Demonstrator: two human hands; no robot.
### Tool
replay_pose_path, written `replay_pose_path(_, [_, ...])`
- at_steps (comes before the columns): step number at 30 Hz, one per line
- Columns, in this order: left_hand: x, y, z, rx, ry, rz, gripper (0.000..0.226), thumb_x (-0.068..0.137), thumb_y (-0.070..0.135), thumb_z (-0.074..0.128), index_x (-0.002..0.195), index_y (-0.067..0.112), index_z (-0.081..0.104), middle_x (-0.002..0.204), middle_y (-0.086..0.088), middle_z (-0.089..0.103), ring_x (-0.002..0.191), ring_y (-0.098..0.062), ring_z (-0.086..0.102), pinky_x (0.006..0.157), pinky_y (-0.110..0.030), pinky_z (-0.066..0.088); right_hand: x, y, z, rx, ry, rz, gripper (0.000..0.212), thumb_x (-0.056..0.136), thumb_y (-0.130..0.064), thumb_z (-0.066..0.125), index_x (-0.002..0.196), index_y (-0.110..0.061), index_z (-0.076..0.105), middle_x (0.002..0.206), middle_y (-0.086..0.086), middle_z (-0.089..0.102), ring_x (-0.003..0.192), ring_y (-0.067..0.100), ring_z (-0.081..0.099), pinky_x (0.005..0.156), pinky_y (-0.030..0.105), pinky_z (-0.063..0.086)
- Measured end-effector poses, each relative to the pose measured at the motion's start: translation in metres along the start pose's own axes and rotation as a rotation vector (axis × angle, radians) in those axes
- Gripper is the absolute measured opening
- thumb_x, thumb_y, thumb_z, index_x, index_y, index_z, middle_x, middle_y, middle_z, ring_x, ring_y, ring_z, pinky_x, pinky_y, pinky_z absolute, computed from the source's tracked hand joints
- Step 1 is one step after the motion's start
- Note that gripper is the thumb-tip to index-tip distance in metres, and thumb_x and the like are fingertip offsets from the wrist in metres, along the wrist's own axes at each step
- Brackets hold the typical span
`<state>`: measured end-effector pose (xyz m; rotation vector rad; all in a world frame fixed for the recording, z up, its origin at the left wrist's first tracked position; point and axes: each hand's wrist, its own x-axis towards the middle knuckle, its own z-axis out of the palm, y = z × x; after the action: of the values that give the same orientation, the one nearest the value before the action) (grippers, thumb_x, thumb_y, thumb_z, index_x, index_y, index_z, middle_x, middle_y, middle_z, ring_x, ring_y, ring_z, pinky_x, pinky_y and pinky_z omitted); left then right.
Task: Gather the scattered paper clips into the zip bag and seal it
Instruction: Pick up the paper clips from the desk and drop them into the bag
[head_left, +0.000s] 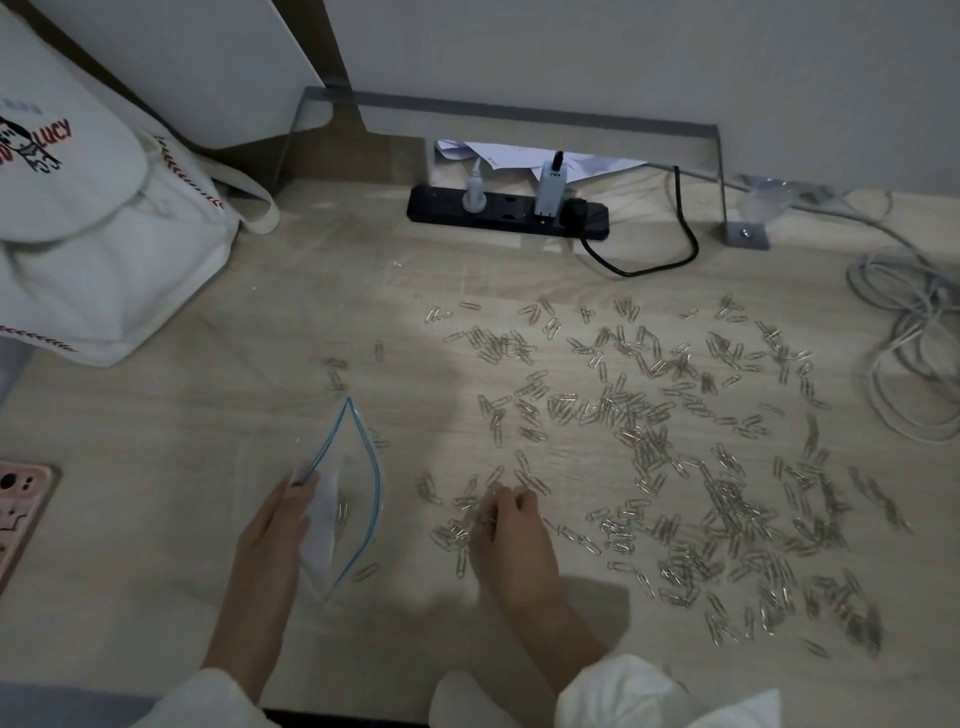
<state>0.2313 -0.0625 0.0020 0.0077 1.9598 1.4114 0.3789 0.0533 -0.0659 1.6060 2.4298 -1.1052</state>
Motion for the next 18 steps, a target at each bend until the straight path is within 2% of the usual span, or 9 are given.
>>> replay_pose_path(3, [0.0, 0.002, -0.001, -0.006, -0.004, 0.005, 0.034, 0.088, 0.027, 0.055, 0.121, 0.018, 0.059, 0.122, 0.005, 0.059, 0.114, -0.008, 0.052, 0.106, -0.03, 0.033, 0.002, -0.001, 0.002, -0.064, -0.017, -0.037, 0.022, 0.089, -0.011, 0.044, 0.109, -0.003, 0.052, 0.114, 0.016, 0.047, 0.094, 0.035, 0.057, 0.073, 0.036, 0.045])
replay_pose_path(5, [0.0, 0.003, -0.002, -0.008, -0.003, 0.01, 0.033, 0.088, 0.027, 0.055, 0.119, 0.019, 0.06, 0.12, 0.006, 0.06, 0.114, -0.007, 0.052, 0.107, -0.031, 0.032, 0.004, 0.0, 0.001, -0.024, -0.041, -0.023, 0.019, 0.087, -0.009, 0.043, 0.103, -0.005, 0.053, 0.11, 0.014, 0.049, 0.092, 0.032, 0.056, 0.072, 0.033, 0.043])
replay_pose_path(8, [0.001, 0.003, -0.005, -0.019, -0.001, 0.012, 0.036, 0.085, 0.033, 0.057, 0.118, 0.02, 0.061, 0.117, 0.009, 0.062, 0.112, -0.005, 0.053, 0.108, -0.033, 0.033, 0.009, 0.003, -0.002, 0.135, -0.073, 0.049, 0.009, 0.078, -0.005, 0.049, 0.082, -0.01, 0.055, 0.097, 0.012, 0.058, 0.078, 0.023, 0.054, 0.069, 0.023, 0.039])
replay_pose_path(10, [0.0, 0.005, -0.006, -0.025, -0.003, 0.016, 0.051, 0.07, 0.044, 0.059, 0.116, 0.021, 0.061, 0.113, 0.013, 0.062, 0.107, -0.002, 0.054, 0.103, -0.03, 0.035, 0.011, 0.003, -0.005, 0.287, -0.078, 0.124, 0.011, 0.075, -0.005, 0.054, 0.07, -0.015, 0.055, 0.085, 0.013, 0.065, 0.072, 0.023, 0.058, 0.068, 0.026, 0.047])
replay_pose_path(12, [0.0, 0.006, -0.006, -0.036, 0.002, 0.007, 0.043, 0.075, 0.041, 0.061, 0.114, 0.022, 0.061, 0.11, 0.013, 0.062, 0.107, -0.004, 0.055, 0.102, -0.03, 0.035, 0.009, -0.008, -0.015, 0.467, -0.063, 0.196, 0.021, 0.077, -0.002, 0.058, 0.063, -0.017, 0.054, 0.07, 0.006, 0.064, 0.062, 0.019, 0.061, 0.061, 0.031, 0.052])
replay_pose_path(13, [0.0, 0.005, -0.006, -0.044, 0.0, 0.001, 0.034, 0.083, 0.034, 0.06, 0.114, 0.021, 0.06, 0.112, 0.011, 0.062, 0.107, -0.005, 0.054, 0.105, -0.031, 0.035, 0.008, -0.016, -0.022, 0.549, -0.065, 0.195, 0.025, 0.078, 0.001, 0.059, 0.062, -0.018, 0.054, 0.066, 0.003, 0.061, 0.055, 0.012, 0.06, 0.055, 0.026, 0.051])
replay_pose_path(15, [0.001, 0.005, -0.006, -0.048, -0.003, -0.016, 0.031, 0.086, 0.03, 0.058, 0.115, 0.021, 0.059, 0.118, 0.005, 0.06, 0.105, -0.003, 0.053, 0.107, -0.034, 0.033, 0.004, -0.041, -0.036, 0.676, -0.094, 0.117, 0.023, 0.081, 0.004, 0.056, 0.066, -0.014, 0.054, 0.064, 0.002, 0.058, 0.044, 0.001, 0.056, 0.045, 0.013, 0.043])
replay_pose_path(18, [0.002, 0.006, -0.003, -0.004, -0.002, -0.027, 0.043, 0.072, 0.046, 0.062, 0.11, 0.025, 0.061, 0.111, 0.004, 0.062, 0.099, -0.005, 0.056, 0.096, -0.031, 0.037, -0.006, -0.085, -0.05, 0.78, -0.17, -0.039, 0.018, 0.084, 0.001, 0.055, 0.073, -0.013, 0.054, 0.067, 0.004, 0.059, 0.048, 0.003, 0.059, 0.045, 0.009, 0.04])
